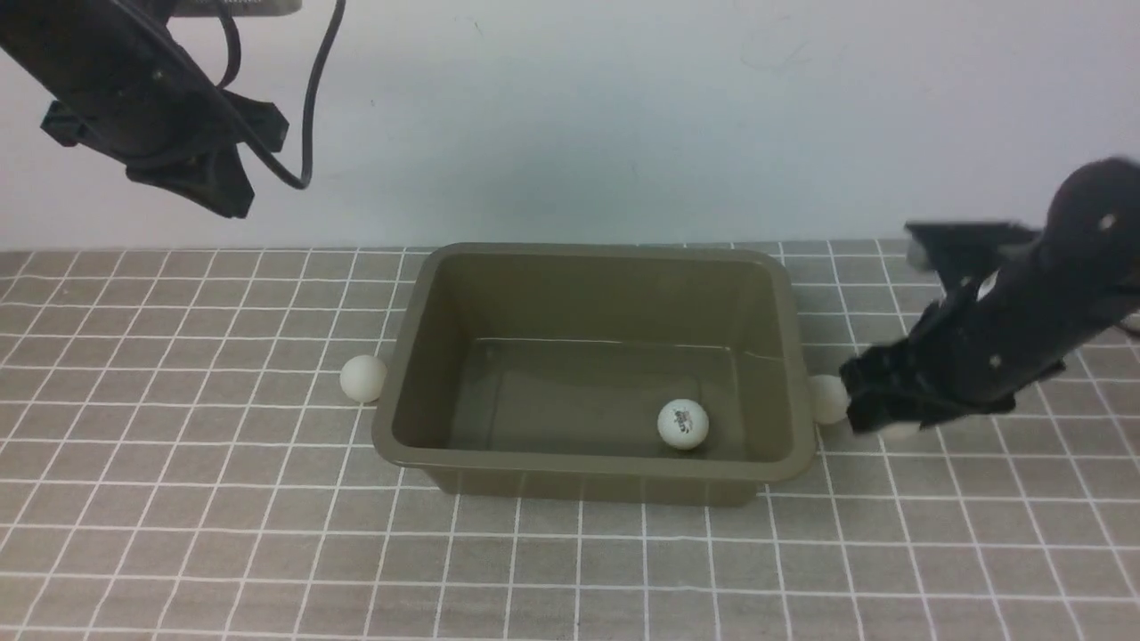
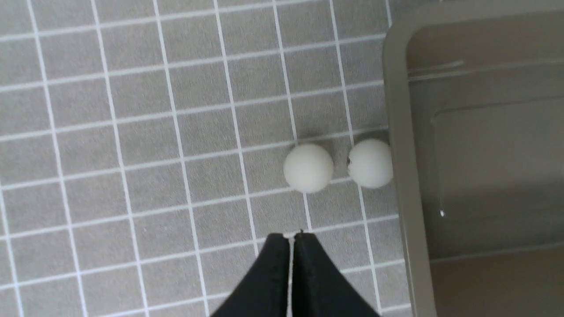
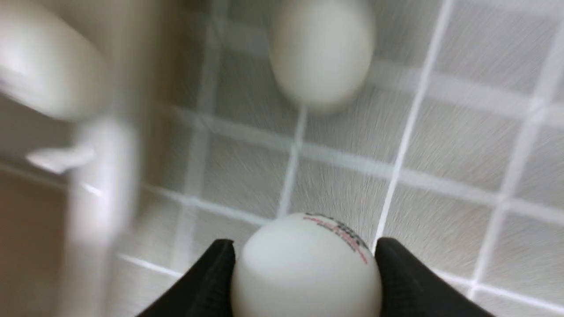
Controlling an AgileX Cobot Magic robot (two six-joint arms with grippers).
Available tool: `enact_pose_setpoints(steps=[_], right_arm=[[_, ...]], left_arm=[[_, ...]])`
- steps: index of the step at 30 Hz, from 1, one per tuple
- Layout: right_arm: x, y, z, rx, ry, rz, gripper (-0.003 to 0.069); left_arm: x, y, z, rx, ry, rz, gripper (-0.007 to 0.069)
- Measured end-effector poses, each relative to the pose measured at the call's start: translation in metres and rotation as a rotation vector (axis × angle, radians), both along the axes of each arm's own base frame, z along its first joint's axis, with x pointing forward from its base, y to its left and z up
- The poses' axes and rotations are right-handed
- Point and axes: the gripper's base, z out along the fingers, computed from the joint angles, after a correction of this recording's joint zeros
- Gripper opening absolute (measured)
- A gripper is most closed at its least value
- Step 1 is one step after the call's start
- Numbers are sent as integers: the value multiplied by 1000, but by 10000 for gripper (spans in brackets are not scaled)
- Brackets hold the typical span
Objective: Put the table tennis balls into the box on the grey coffee tablecloth.
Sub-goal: 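Reach for and grasp a ping pong ball on the table, then release the ping pong ball into the bin and lift the gripper away, then reach for and grasp a ping pong ball on the table beside the basket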
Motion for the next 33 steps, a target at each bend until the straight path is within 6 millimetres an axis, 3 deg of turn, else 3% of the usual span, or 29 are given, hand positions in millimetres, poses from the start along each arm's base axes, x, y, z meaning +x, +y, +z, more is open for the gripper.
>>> enact_pose_setpoints(steps=[3, 5, 6, 7, 8, 11, 15, 17, 18, 19, 22, 27, 31, 33], right_arm=[[-1, 13, 36, 50, -112, 36, 364], [3, 36, 55, 78, -182, 124, 364], [3, 38, 55, 82, -184, 129, 364], [10, 58, 56, 93, -188, 184, 364], [13, 64, 54, 94, -183, 198, 364], [26, 84, 35, 83, -109, 249, 377], [39, 94, 11, 42, 24, 280, 526], [41, 95, 14, 24, 48, 287, 614], [41, 94, 15, 17, 53, 289, 621], [43, 93, 25, -8, 51, 299, 664], [43, 87, 42, -76, 25, 306, 672], [34, 68, 75, -221, -46, 274, 543], [22, 42, 112, -289, -143, 212, 346], [18, 31, 123, -284, -166, 176, 283]], left_arm=[[-2, -1, -11, -14, 40, -6, -5], [-4, -2, -18, -23, 66, -9, -5], [-4, -2, -18, -23, 66, -9, -5], [-5, -3, -22, -31, 81, -12, -5], [-5, -3, -24, -32, 86, -16, -5], [-5, -3, -25, -31, 88, -20, -5], [-5, -3, -25, -26, 85, -34, -5], [-4, -3, -26, -22, 84, -48, -5], [-4, -4, -27, -24, 85, -50, -5], [-2, -5, -30, -36, 92, -62, -5], [3, -6, -42, -46, 118, -78, -1], [19, -8, -77, -60, 177, -73, 82], [34, -16, -114, -55, 218, -86, 259], [39, -21, -126, -51, 222, -92, 339]])
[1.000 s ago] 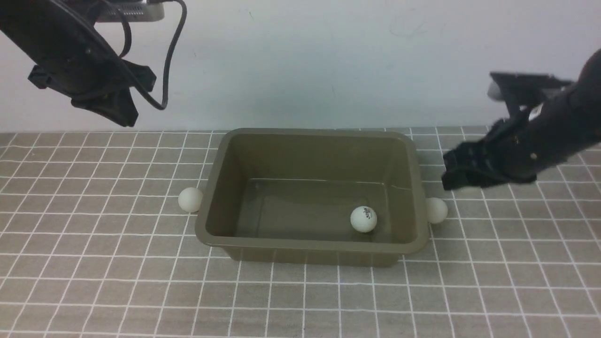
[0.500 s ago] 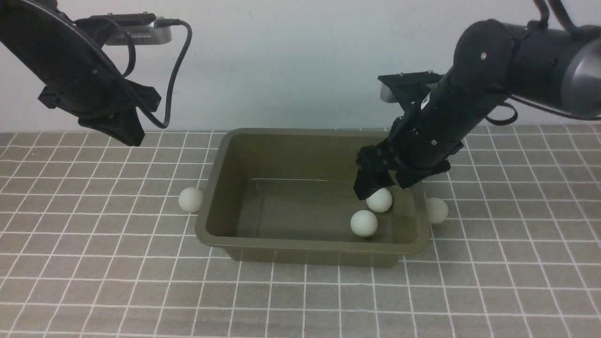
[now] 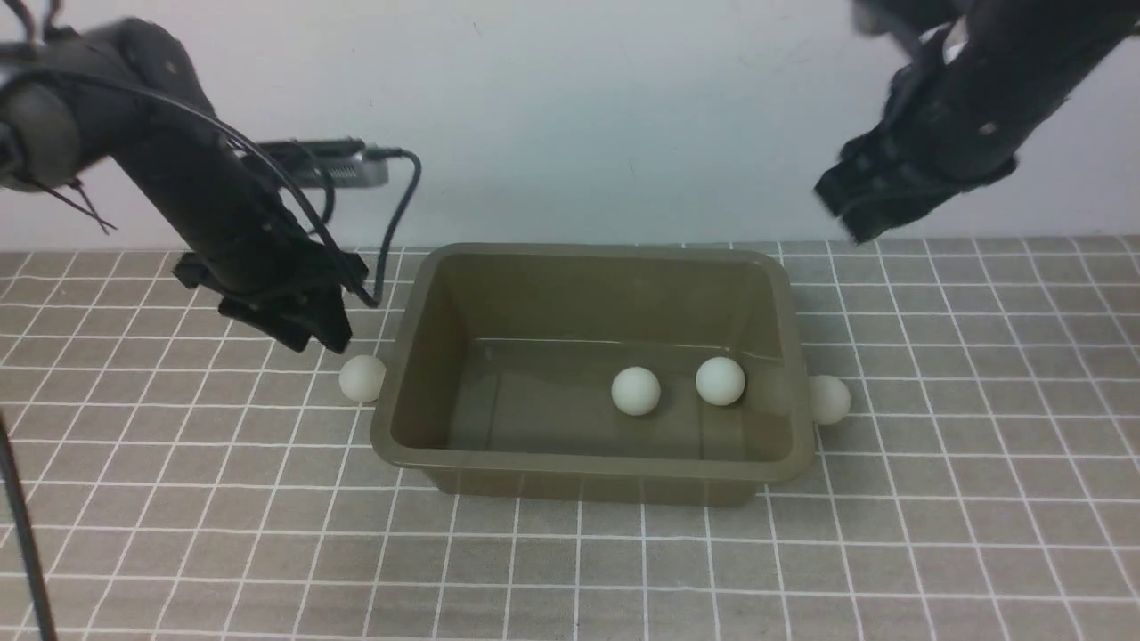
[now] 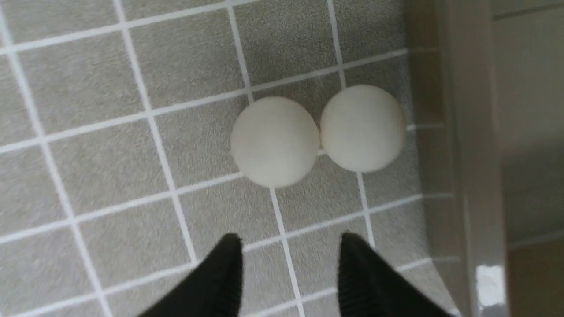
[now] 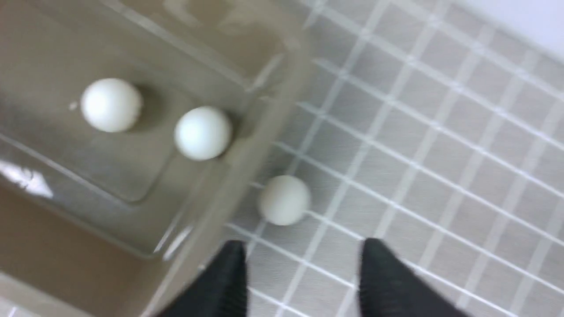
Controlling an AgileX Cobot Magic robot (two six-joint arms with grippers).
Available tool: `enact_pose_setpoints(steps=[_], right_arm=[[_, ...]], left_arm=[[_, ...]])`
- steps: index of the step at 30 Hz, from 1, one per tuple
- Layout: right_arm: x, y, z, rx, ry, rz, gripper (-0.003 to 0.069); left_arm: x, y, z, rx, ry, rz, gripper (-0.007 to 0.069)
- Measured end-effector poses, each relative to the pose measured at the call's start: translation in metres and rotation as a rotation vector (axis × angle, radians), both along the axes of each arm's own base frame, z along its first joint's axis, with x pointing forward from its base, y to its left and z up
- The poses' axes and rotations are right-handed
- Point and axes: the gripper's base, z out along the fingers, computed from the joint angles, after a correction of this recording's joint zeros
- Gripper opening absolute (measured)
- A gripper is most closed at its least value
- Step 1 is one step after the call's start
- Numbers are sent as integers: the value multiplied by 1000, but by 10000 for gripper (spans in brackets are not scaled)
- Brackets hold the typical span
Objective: Put the table tennis balls into the box on the grey coffee tablecloth.
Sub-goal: 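Reach for and grasp a ping pong ball on the table beside the basket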
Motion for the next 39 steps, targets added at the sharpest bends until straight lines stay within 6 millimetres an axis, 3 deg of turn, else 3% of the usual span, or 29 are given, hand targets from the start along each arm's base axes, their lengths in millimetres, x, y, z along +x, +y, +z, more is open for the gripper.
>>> enact_pose_setpoints(steps=[3, 7, 14, 23, 29, 35, 37, 38, 39], right_arm=[[-8, -24, 20, 45, -45, -81, 193], [-17, -48, 37, 82, -83, -142, 137], [-19, -63, 42, 95, -92, -183, 129], [-20, -56, 42, 152, -74, -146, 129], [-21, -56, 42, 162, -72, -143, 129], [-21, -56, 40, 163, -65, -145, 129], [-20, -59, 34, 167, -44, -159, 129], [-15, -64, 26, 168, -21, -182, 129], [-15, -65, 25, 169, -17, -184, 129]], left_arm=[[8, -8, -21, 3, 1, -5, 445], [15, -11, -42, 7, 2, -1, 493], [17, -7, -48, 56, -16, -15, 472], [18, -3, -49, 105, -16, -12, 455], [19, -3, -56, 104, 2, -11, 340], [17, -2, -53, 112, 34, -19, 341], [14, -2, -41, 118, 51, -29, 341], [12, -2, -17, 113, 24, -32, 341], [12, -2, -17, 113, 24, -32, 341]])
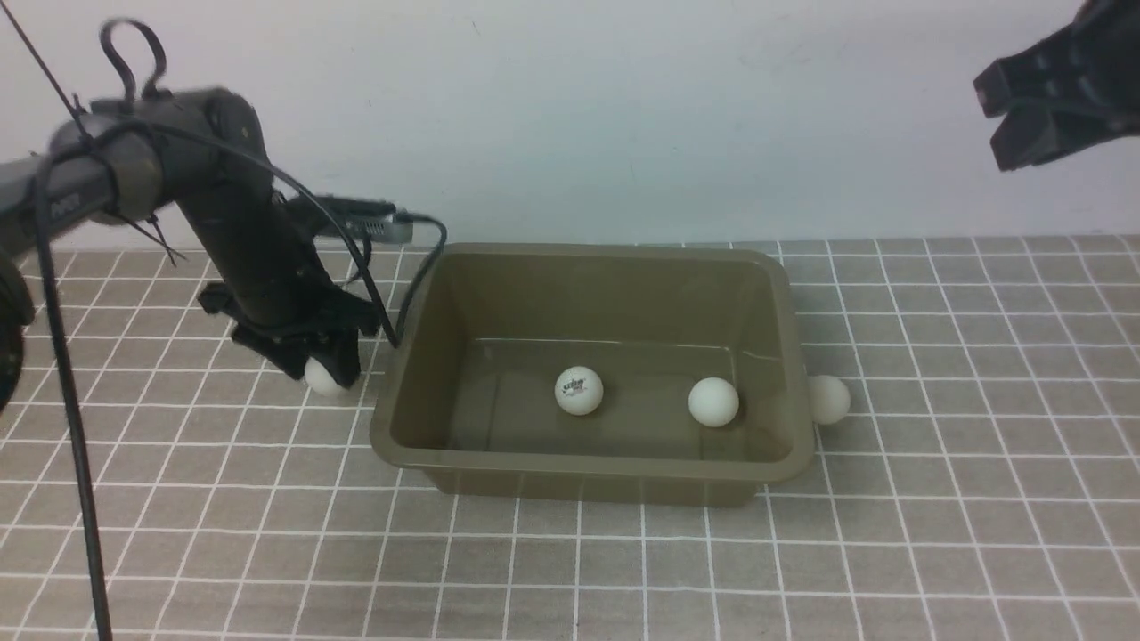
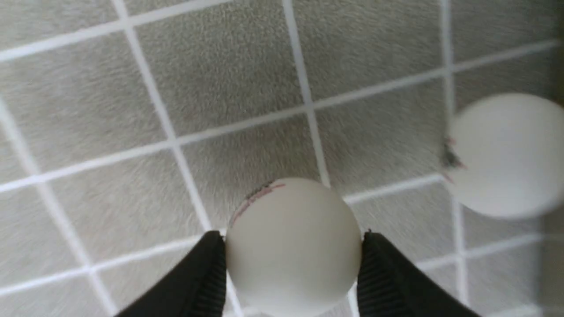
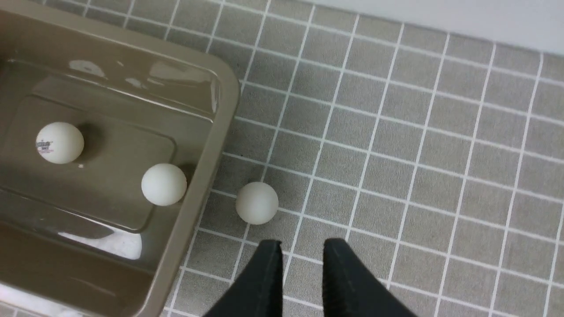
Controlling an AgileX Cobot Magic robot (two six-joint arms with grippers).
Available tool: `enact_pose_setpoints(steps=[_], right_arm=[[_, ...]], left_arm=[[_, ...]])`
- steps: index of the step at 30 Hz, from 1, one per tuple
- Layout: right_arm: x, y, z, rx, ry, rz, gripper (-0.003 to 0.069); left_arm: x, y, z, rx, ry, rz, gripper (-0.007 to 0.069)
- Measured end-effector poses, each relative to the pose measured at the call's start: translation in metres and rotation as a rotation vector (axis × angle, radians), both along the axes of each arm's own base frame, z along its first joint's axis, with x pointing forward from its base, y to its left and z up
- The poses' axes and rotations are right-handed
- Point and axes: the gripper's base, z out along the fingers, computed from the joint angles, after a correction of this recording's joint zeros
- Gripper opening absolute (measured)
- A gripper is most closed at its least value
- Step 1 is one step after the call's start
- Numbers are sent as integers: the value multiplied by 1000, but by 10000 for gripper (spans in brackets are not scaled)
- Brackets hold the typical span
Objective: Put the table tennis balls into the box on the grey coffee tablecloth.
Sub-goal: 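Reach for and grasp a ping pong ball on the table beside the basket, then drop the ball into the bin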
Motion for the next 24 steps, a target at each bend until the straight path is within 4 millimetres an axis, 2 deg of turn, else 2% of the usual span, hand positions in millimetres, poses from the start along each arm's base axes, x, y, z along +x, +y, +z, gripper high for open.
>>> enact_pose_setpoints(steps=[3, 6, 8, 9, 10, 11, 14, 17, 18, 20, 22, 24], right_arm=[[17, -10, -23, 15, 69, -49, 130], [36, -10, -52, 38, 150, -56, 153], [48, -6, -75, 59, 207, -37, 192], [51, -4, -81, 64, 224, -29, 209], [59, 1, -99, 72, 268, -15, 261], [61, 2, -106, 78, 284, -12, 283], [74, 8, -141, 94, 366, -11, 408], [80, 10, -162, 109, 414, -15, 493], [83, 12, -177, 121, 447, -14, 550], [87, 16, -191, 124, 468, -10, 585], [90, 22, -204, 123, 478, -1, 608], [93, 28, -212, 124, 471, 7, 613]], left_arm=[[-10, -9, 64, -86, -116, 1, 341], [-23, -28, 101, -193, -190, -43, 341], [-30, -46, 112, -249, -209, -104, 341], [-32, -55, 112, -266, -210, -136, 341], [-34, -68, 109, -276, -201, -174, 341], [-34, -74, 107, -278, -194, -189, 341], [-33, -99, 87, -271, -154, -237, 341], [-33, -113, 74, -255, -126, -264, 358], [-33, -121, 66, -243, -108, -281, 410], [-35, -126, 63, -232, -102, -296, 489], [-34, -128, 66, -215, -115, -302, 563], [-31, -126, 73, -197, -144, -292, 595]])
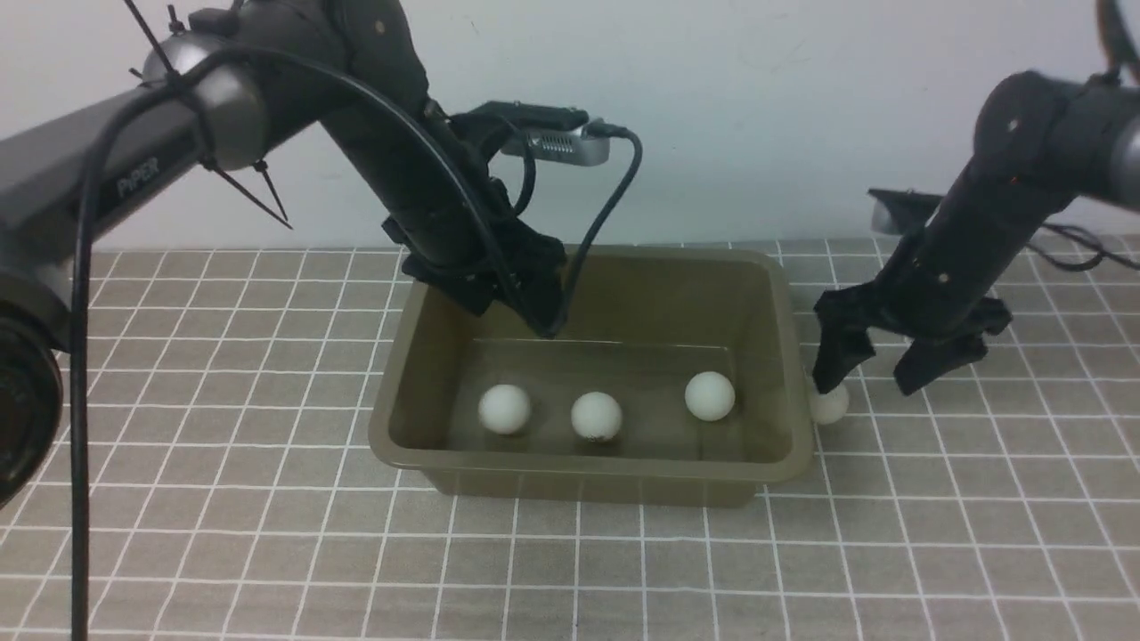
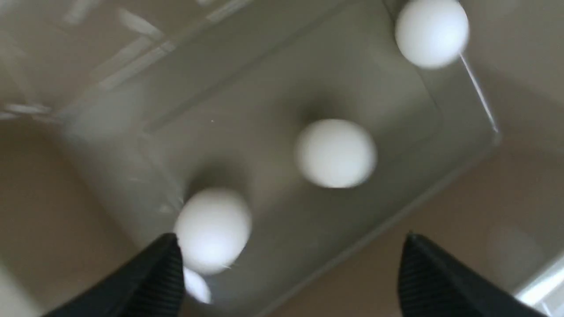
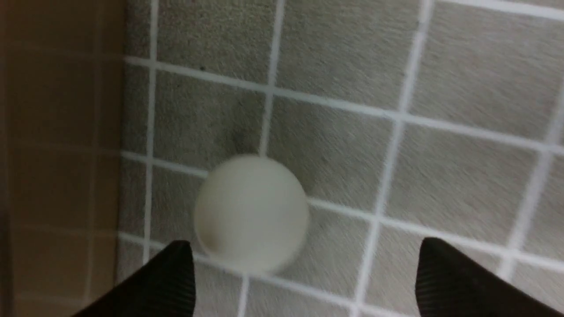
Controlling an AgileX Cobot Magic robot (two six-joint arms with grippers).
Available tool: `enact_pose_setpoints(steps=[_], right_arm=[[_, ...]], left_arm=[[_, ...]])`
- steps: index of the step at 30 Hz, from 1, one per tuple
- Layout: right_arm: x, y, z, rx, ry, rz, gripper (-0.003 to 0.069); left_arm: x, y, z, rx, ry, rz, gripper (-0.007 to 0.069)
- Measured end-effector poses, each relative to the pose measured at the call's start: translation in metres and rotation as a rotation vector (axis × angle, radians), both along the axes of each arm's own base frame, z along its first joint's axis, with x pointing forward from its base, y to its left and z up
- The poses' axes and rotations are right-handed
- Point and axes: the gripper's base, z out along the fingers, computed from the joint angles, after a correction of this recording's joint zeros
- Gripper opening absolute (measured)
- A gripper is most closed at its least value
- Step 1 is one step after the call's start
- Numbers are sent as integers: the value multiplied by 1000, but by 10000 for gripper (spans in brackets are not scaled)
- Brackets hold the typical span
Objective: Put the table tennis balls into the box on the grey coffee tablecloth.
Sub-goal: 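Drop the ball into the bin, then reach for and grasp a ping pong ball on the table, then release the ping pong ball into the bin and lift the gripper away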
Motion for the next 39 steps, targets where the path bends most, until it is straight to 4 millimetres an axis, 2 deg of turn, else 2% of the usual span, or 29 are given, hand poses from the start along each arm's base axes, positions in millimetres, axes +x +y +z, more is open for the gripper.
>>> enact_pose_setpoints(steps=[3, 4, 6, 8, 9, 10, 12, 14, 16, 17, 19, 21, 23, 25, 27, 29, 30, 33, 36, 39], right_arm=[[3, 5, -8, 5, -10, 3, 614], [5, 9, -15, 7, -17, 4, 610], [7, 11, -21, 8, -25, 1, 576], [8, 11, -24, 7, -22, 4, 463], [7, 11, -24, 3, -18, 11, 370], [7, 10, -22, -8, -14, 19, 338], [6, 5, -17, -33, -2, 22, 362], [6, -9, 3, -55, -7, -15, 363], [4, -17, 27, -49, -45, -49, 363], [1, -22, 53, -26, -101, -76, 363], [-6, -20, 80, 14, -161, -83, 363], [-16, -3, 114, 85, -270, -26, 363], [-20, 24, 131, 135, -371, 79, 363], [-21, 47, 130, 164, -406, 150, 363], [-20, 67, 119, 168, -414, 212, 363], [-18, 77, 109, 166, -405, 237, 379], [-16, 82, 102, 163, -396, 243, 414], [-14, 84, 93, 149, -380, 247, 531], [-13, 82, 91, 121, -378, 247, 652], [-16, 78, 102, 89, -384, 266, 684]], left_arm=[[5, 8, 11, 29, -34, 41, 602], [10, 17, 19, 56, -53, 83, 575], [15, 30, 28, 85, -82, 137, 484], [20, 43, 33, 102, -102, 179, 345], [23, 54, 35, 107, -109, 208, 230], [25, 61, 36, 109, -110, 224, 141], [27, 76, 38, 108, -108, 263, 56], [29, 95, 39, 101, -102, 314, 13], [27, 111, 39, 99, -88, 348, -1], [24, 120, 37, 101, -71, 367, -5], [21, 127, 37, 102, -61, 383, -5], [16, 135, 28, 110, -21, 400, -5], [14, 136, 18, 117, 11, 400, -5], [13, 136, 14, 119, 25, 399, -5], [13, 134, 5, 125, 51, 393, -5], [15, 134, 0, 139, 62, 390, -5], [16, 135, -5, 157, 67, 388, -5], [19, 139, -14, 209, 76, 386, -1], [21, 143, -23, 254, 85, 384, 38], [22, 146, -31, 292, 98, 379, 121]])
